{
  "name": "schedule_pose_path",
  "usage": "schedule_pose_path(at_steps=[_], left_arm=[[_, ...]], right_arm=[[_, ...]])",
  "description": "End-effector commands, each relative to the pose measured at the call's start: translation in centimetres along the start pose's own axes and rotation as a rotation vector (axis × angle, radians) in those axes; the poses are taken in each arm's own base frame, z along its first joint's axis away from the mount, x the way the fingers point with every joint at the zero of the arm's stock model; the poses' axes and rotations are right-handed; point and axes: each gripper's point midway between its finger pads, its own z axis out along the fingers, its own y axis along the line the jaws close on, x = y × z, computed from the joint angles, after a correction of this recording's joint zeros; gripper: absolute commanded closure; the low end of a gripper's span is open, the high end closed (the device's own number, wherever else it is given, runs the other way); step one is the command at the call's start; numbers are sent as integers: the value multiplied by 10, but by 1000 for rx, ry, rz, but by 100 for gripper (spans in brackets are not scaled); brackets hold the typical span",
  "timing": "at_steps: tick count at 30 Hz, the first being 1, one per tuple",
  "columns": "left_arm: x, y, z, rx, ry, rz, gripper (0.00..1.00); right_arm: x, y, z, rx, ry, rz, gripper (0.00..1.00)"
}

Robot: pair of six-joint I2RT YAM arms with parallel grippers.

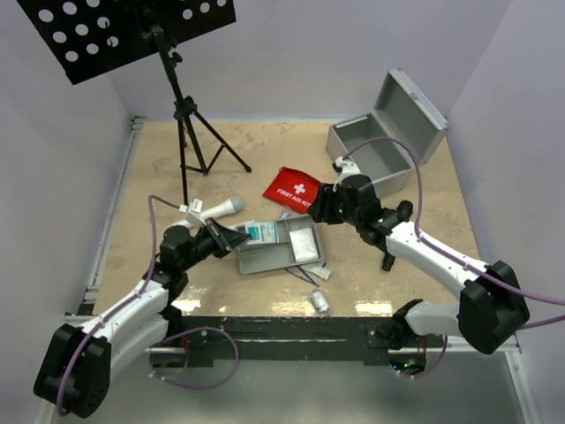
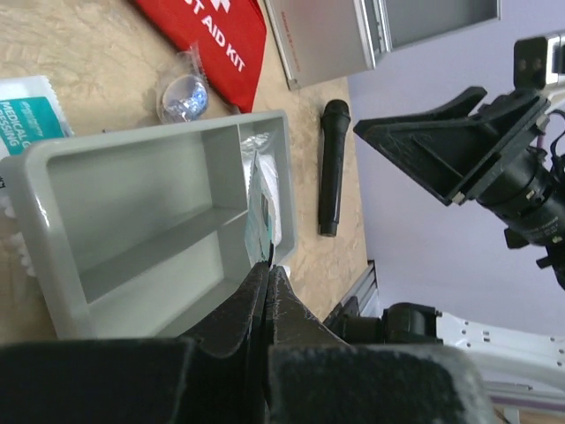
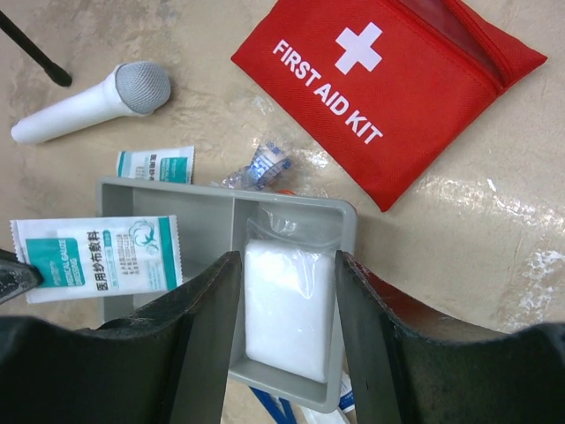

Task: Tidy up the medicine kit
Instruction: Place the medical item at the medicine box compartment.

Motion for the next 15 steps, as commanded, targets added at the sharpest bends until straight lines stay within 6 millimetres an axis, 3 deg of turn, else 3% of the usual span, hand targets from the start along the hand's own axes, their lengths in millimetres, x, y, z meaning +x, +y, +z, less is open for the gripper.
schedule_pose_path(at_steps=[1, 6, 15], left_arm=[[-18, -17, 3, 72, -91, 0, 100], [-8, -18, -1, 101, -61, 4, 100], [22, 18, -17, 38, -38, -46, 100]], right_arm=[[-17, 4, -6, -4, -52, -17, 49], [-15, 1, -5, 4, -54, -24, 49], [-11, -1, 0, 2, -47, -25, 50]])
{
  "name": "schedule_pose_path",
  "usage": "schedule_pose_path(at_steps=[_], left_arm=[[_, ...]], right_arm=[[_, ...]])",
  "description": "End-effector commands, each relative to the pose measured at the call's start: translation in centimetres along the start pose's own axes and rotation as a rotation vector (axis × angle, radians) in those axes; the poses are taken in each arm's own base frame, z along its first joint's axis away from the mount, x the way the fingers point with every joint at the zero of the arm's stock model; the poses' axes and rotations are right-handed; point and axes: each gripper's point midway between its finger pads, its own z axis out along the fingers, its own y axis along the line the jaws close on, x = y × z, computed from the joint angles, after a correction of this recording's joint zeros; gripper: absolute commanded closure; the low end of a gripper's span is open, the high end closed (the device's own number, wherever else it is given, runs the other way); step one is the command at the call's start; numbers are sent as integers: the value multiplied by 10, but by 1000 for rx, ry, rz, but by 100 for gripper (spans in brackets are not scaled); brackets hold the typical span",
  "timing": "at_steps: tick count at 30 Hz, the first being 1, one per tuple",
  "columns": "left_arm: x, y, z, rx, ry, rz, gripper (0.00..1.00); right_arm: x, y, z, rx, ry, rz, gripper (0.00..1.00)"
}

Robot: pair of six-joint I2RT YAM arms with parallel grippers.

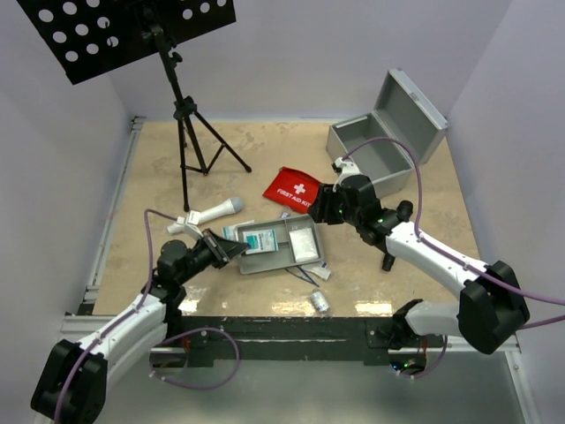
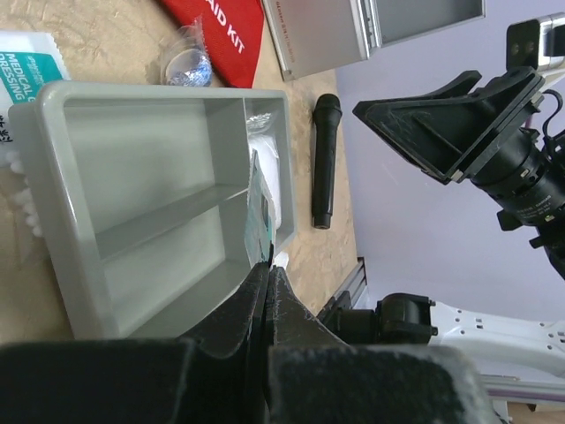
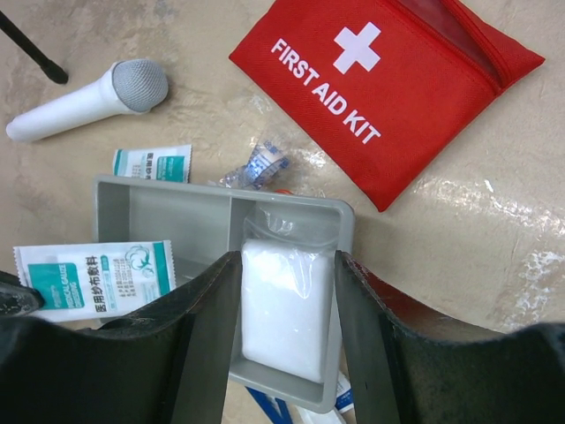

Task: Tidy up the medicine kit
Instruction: Place the medical item at the medicine box compartment.

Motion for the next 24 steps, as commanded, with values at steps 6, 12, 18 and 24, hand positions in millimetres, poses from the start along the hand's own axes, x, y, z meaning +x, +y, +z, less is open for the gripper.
schedule_pose_path(at_steps=[6, 12, 18, 24], left_arm=[[10, 11, -5, -18, 4, -12, 100], [32, 25, -2, -103, 85, -28, 100], [47, 38, -6, -160, 107, -45, 100], [45, 45, -5, -195, 87, -62, 100]], right_arm=[[-10, 0, 2, -1, -43, -15, 50], [-7, -3, 1, 10, -38, -20, 50], [-4, -5, 1, 11, -37, -20, 50], [-6, -3, 0, 7, -42, -20, 50]])
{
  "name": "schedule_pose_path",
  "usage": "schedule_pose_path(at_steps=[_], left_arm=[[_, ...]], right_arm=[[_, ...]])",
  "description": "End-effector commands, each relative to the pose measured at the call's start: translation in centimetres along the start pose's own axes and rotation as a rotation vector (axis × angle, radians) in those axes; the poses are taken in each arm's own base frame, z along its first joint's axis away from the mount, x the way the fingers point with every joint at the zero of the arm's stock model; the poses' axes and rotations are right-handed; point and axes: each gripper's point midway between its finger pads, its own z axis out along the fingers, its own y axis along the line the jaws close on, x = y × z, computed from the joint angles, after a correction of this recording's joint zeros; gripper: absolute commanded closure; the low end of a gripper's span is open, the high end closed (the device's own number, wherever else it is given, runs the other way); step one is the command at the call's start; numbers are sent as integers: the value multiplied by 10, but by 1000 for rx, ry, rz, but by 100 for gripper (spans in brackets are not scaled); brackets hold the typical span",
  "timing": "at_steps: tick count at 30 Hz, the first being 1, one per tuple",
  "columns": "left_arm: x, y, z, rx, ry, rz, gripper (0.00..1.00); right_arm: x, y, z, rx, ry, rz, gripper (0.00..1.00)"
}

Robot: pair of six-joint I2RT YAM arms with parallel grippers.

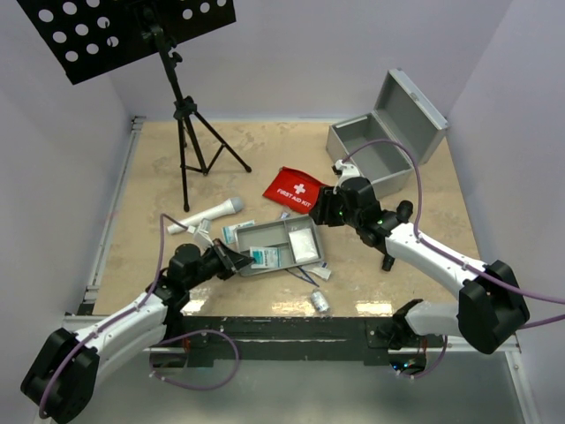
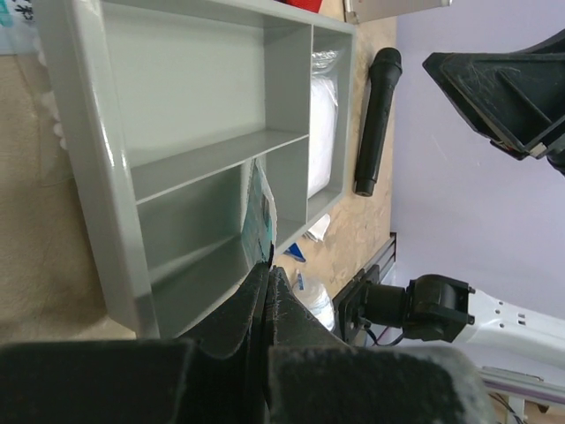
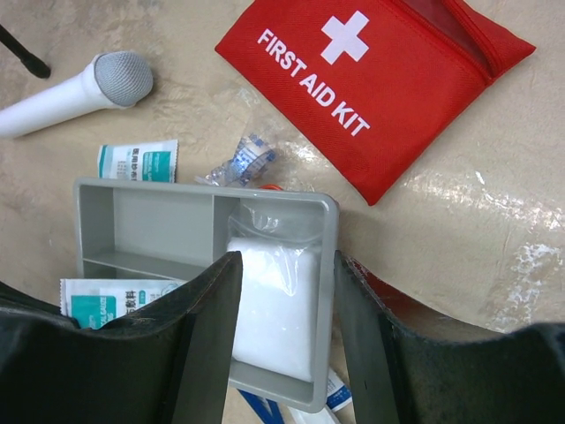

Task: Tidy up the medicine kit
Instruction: Place the medical item at the medicine box compartment, then pick up the medicine box compartment at the center of the board.

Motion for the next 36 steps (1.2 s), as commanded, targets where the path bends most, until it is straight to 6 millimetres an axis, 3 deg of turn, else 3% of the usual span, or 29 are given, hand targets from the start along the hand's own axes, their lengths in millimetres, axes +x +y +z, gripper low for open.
schedule_pose_path(at_steps=[1, 5, 6, 10, 14, 23, 32, 36], left_arm=[[4, 23, 0, -75, -14, -34, 100], [7, 36, 0, -154, 7, -45, 97], [9, 39, -1, -167, 14, -45, 84], [4, 38, -5, -208, 13, -5, 53], [-10, 26, -12, -248, -16, 62, 35], [-45, -30, -19, -204, -85, 186, 32], [-81, -31, -22, -307, -217, 234, 34], [-102, -47, -16, -296, -262, 257, 35]], right_arm=[[-13, 3, -3, -10, -50, -16, 50], [-15, 1, -5, 0, -54, -20, 50], [-16, 1, -5, 2, -57, -19, 50], [-16, 1, -6, 4, -58, -25, 50], [-17, 1, -6, 4, -61, -26, 50], [4, -10, 8, 25, -5, -41, 49], [34, -21, 25, 41, 81, -50, 51], [35, -20, 28, 38, 81, -57, 54]])
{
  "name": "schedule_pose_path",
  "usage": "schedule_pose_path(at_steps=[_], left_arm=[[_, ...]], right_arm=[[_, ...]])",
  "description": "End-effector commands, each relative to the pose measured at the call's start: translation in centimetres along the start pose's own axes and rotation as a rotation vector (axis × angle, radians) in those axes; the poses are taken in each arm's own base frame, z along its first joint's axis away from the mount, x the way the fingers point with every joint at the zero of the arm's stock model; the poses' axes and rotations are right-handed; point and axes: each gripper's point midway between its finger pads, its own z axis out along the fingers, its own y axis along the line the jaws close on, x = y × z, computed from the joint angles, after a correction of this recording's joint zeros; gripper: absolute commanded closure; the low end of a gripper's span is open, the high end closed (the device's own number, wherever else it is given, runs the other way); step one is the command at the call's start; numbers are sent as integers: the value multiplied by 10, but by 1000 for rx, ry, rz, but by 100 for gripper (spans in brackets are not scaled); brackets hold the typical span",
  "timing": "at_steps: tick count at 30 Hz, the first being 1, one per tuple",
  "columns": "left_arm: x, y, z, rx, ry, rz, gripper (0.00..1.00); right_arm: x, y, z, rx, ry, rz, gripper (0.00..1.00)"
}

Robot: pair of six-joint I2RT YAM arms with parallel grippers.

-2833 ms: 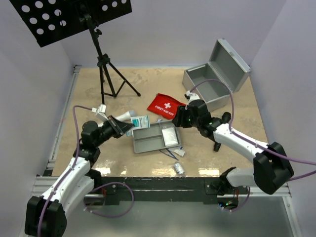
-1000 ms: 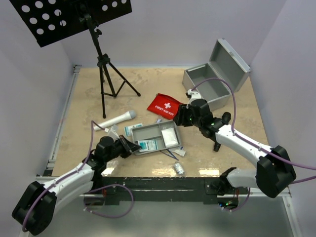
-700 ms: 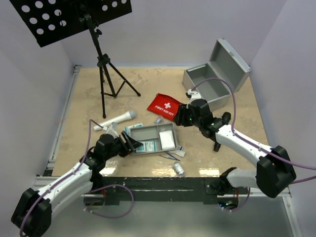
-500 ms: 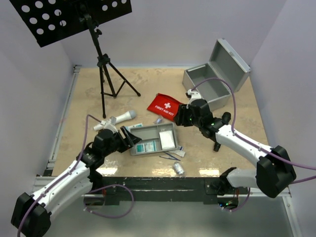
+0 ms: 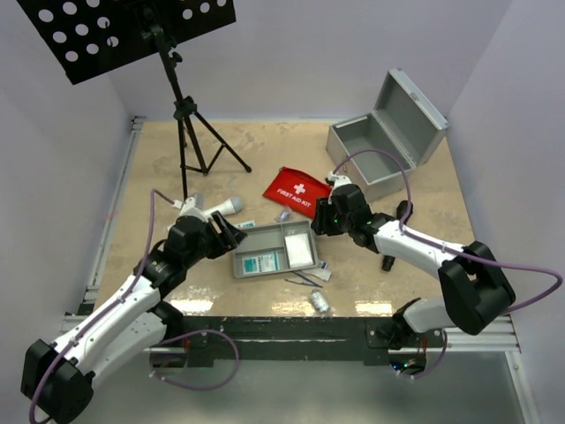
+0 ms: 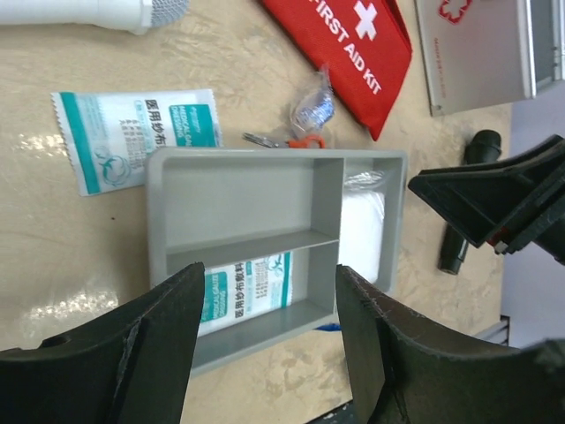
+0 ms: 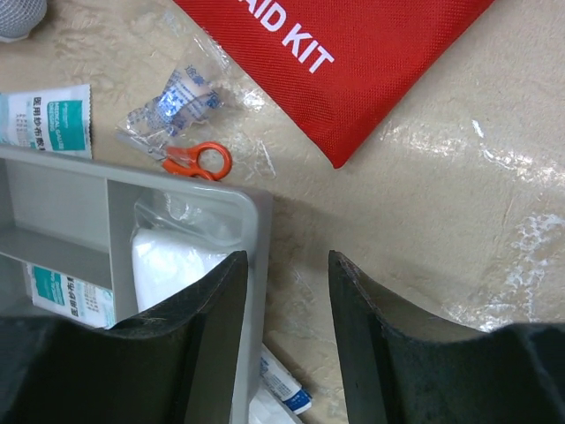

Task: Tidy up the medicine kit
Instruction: Pick up the medicine box compartment at the center of the board.

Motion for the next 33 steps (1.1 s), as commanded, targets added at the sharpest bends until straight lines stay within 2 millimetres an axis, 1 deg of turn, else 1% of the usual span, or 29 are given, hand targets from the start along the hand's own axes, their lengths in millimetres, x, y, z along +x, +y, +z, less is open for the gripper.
schedule_pose_path(at_steps=[1, 3, 5, 7, 9, 11, 14, 17, 20, 21, 26, 29, 33], left_arm=[[-43, -22, 1, 6, -107, 41, 35], [-57, -28, 3, 6, -132, 49, 35], [-71, -29, 5, 0, -155, 48, 35], [-79, -24, 9, -11, -164, 51, 36], [-80, -10, 15, -56, -149, 42, 39], [-78, 3, 21, -87, -125, 40, 43], [-65, 19, 29, -137, -77, 45, 47], [-50, 36, 37, -187, -28, 37, 54], [-40, 53, 44, -240, -7, 16, 56], [-37, 59, 45, -264, -2, 5, 56], [-33, 76, 56, -346, 21, 2, 57], [-30, 84, 62, -388, 48, 11, 54], [-28, 96, 64, -439, 49, 15, 48]], right_arm=[[-13, 8, 1, -31, -49, -22, 55], [-7, 13, 3, -57, -23, -27, 55], [-5, 13, 4, -61, -15, -24, 56], [-6, 14, 3, -61, -21, -19, 56], [-7, 16, 2, -70, -20, -25, 56], [-5, 17, 6, -73, -10, -34, 56], [1, 14, 11, -60, 10, -41, 56], [0, 13, 11, -51, 6, -39, 57], [0, 13, 11, -48, 4, -39, 57], [2, 12, 12, -46, 11, -38, 57], [6, 12, 14, -42, 22, -43, 57], [6, 11, 15, -37, 20, -41, 57], [7, 11, 15, -40, 23, -43, 58]])
